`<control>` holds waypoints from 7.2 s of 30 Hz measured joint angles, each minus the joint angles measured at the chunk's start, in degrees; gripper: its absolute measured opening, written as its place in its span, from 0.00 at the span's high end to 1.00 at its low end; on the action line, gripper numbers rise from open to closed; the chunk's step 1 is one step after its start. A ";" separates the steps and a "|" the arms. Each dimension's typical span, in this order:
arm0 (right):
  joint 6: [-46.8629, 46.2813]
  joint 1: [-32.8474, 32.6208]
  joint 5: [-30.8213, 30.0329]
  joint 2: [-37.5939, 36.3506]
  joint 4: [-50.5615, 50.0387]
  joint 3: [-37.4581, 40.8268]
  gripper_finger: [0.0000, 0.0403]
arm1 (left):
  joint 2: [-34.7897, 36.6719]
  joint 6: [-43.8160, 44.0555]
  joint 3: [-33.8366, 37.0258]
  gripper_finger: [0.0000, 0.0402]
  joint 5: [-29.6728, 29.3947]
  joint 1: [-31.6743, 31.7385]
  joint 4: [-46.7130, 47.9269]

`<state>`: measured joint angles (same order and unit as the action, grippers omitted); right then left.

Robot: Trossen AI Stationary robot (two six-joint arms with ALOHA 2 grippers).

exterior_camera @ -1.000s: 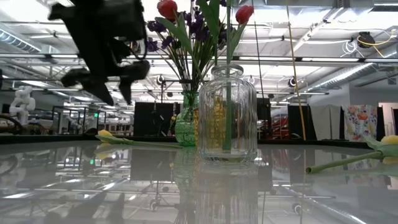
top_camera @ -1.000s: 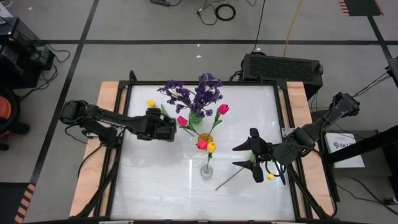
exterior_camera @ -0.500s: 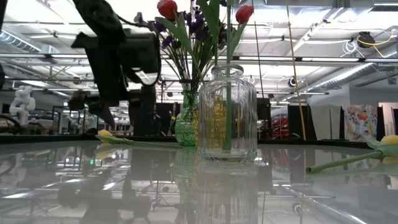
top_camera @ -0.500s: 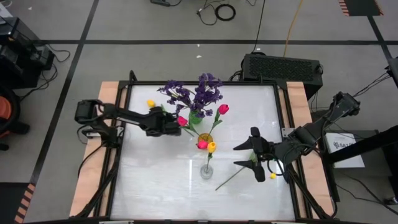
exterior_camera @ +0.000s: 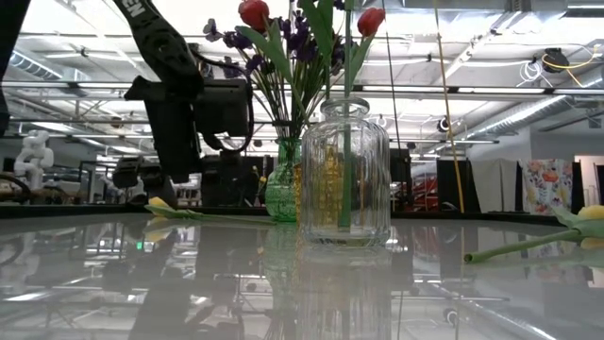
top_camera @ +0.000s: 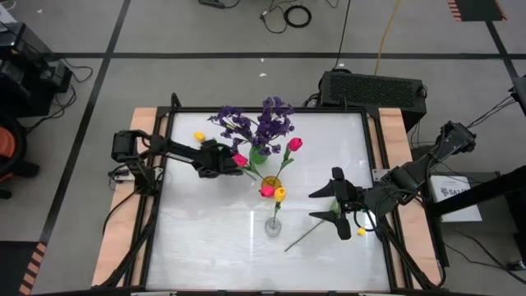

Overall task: Sort flowers into vase by color
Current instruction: Put the top yellow flower into the transparent vase

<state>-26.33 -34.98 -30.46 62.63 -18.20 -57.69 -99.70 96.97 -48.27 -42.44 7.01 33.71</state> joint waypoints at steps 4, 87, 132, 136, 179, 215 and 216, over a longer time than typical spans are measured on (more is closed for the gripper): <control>-0.42 0.00 0.07 0.02 -0.06 0.00 0.40 | -0.17 -0.28 -0.02 0.48 0.50 0.74 -0.63; 13.93 -0.49 3.19 8.64 29.06 -0.01 0.40 | 39.80 -49.82 -0.02 1.00 -15.19 -62.65 -30.63; 24.99 0.09 2.04 16.68 52.70 -0.11 0.40 | 7.06 -113.82 -18.49 1.00 13.46 -42.87 -86.19; 23.61 0.09 2.25 16.68 52.56 -0.11 0.40 | 4.67 -113.92 -22.10 1.00 13.44 -42.87 -85.18; 27.71 -0.96 0.33 23.94 44.83 -9.53 0.99 | 4.74 -120.05 -24.37 0.73 5.94 -45.23 -80.22; 34.39 -2.64 0.23 22.38 24.26 -15.10 0.99 | 9.02 -109.28 -24.33 0.24 -0.81 -47.79 -58.89; 34.51 -2.64 0.98 22.46 24.52 -15.10 0.99 | 9.02 -109.30 -24.33 0.24 -0.81 -47.60 -59.28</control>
<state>8.19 -37.63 -29.47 85.09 6.33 -72.79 -90.68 -12.34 -72.60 -43.24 -40.58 -25.57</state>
